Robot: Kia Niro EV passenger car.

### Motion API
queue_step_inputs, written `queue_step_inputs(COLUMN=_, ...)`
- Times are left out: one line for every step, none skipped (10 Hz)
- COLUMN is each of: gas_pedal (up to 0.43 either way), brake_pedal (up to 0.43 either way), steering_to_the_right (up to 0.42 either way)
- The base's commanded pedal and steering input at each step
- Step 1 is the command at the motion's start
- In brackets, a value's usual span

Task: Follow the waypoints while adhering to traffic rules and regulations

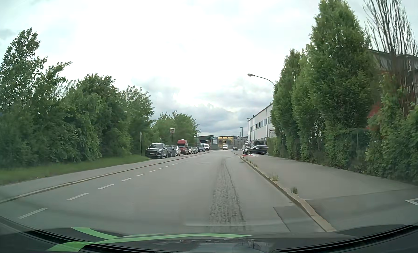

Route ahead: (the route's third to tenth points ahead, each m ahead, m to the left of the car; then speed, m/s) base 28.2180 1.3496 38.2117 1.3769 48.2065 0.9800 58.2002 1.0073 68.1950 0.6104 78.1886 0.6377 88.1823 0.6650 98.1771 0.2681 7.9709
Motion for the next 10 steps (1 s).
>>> queue_step_inputs(gas_pedal=0.11, brake_pedal=0.0, steering_to_the_right=0.005)
queue_step_inputs(gas_pedal=0.11, brake_pedal=0.0, steering_to_the_right=0.005)
queue_step_inputs(gas_pedal=0.11, brake_pedal=0.0, steering_to_the_right=0.005)
queue_step_inputs(gas_pedal=0.087, brake_pedal=0.0, steering_to_the_right=0.004)
queue_step_inputs(gas_pedal=0.079, brake_pedal=0.0, steering_to_the_right=0.004)
queue_step_inputs(gas_pedal=0.079, brake_pedal=0.0, steering_to_the_right=0.004)
queue_step_inputs(gas_pedal=0.079, brake_pedal=0.0, steering_to_the_right=0.004)
queue_step_inputs(gas_pedal=0.079, brake_pedal=0.0, steering_to_the_right=0.002)
queue_step_inputs(gas_pedal=0.079, brake_pedal=0.0, steering_to_the_right=0.001)
queue_step_inputs(gas_pedal=0.087, brake_pedal=0.0, steering_to_the_right=0.001)
